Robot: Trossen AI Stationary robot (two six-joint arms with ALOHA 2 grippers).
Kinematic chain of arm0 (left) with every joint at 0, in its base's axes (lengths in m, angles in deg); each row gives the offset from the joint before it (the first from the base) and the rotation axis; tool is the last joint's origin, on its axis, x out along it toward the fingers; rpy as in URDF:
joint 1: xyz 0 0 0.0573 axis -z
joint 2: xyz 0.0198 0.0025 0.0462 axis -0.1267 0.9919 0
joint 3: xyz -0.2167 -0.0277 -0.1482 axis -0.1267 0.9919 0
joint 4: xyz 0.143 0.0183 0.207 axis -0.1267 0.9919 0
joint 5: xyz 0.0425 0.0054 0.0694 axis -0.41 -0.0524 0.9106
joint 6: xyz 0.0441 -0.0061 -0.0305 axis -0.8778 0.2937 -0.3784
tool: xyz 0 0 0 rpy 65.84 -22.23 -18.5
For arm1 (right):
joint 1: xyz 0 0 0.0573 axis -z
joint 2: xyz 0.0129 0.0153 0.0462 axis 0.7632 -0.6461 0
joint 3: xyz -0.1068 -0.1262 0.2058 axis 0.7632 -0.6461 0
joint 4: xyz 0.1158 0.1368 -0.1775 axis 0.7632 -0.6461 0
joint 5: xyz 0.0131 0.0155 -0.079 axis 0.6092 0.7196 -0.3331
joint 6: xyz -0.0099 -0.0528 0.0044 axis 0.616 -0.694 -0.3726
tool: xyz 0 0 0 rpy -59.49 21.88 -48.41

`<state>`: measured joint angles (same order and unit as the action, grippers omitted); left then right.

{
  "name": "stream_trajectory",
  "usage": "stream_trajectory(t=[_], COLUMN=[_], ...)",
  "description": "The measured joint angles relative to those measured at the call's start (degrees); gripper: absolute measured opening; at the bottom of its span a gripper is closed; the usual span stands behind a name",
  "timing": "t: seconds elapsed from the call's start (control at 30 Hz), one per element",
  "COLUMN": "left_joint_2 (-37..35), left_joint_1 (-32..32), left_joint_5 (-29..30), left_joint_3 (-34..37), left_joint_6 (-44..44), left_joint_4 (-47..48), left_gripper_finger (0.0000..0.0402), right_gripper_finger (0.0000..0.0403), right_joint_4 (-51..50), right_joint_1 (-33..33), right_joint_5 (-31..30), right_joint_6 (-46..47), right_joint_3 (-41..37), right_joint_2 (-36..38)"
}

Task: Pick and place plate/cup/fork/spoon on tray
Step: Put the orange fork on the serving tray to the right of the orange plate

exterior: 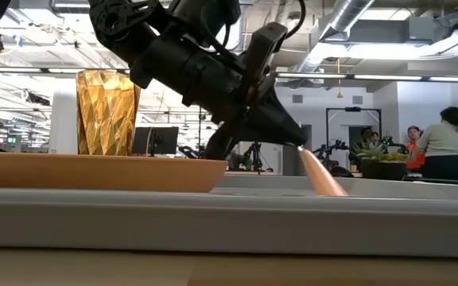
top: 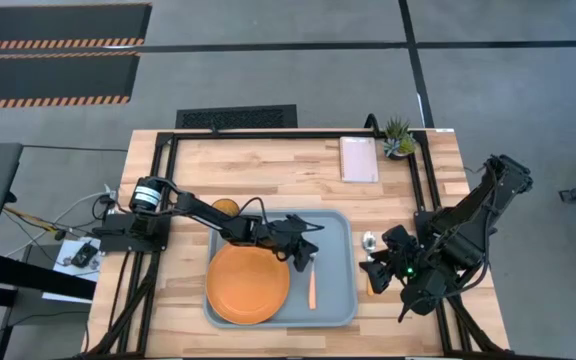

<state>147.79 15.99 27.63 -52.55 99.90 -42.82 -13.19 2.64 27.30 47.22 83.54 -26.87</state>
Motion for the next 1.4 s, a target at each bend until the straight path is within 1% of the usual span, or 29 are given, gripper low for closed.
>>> stream_trajectory(t=[0.13,0.27,0.4,0.7,1.03,1.4], left_joint_2=[0.0,0.0,0.0,0.0,0.0,0.0], left_joint_1=[0.0,0.0,0.0,-0.4,-0.4,-1.0], left_joint_5=[0.5,0.8,0.8,1.1,0.8,-1.9], left_joint_3=[0.0,0.0,0.0,0.0,0.0,0.0], left_joint_6=[2.1,2.0,2.0,3.1,2.6,1.8], left_joint_4=[2.6,2.6,3.1,4.3,4.6,5.0], left_gripper_finger=[0.0003,0.0018,0.0044,0.0115,0.0169,0.0234], right_gripper_finger=[0.0254,0.0254,0.0254,0.0254,0.0254,0.0254], right_joint_4=[0.0,0.0,0.0,0.0,0.0,0.0], right_joint_1=[0.0,0.0,0.0,0.0,0.0,0.0], right_joint_5=[0.0,0.0,0.0,0.3,0.4,0.4], right_joint_6=[-0.2,-0.2,-0.2,-0.2,-0.3,-0.3], right_joint_3=[0.0,0.0,0.0,0.0,0.0,0.0], right_joint_2=[0.0,0.0,0.0,0.0,0.0,0.0])
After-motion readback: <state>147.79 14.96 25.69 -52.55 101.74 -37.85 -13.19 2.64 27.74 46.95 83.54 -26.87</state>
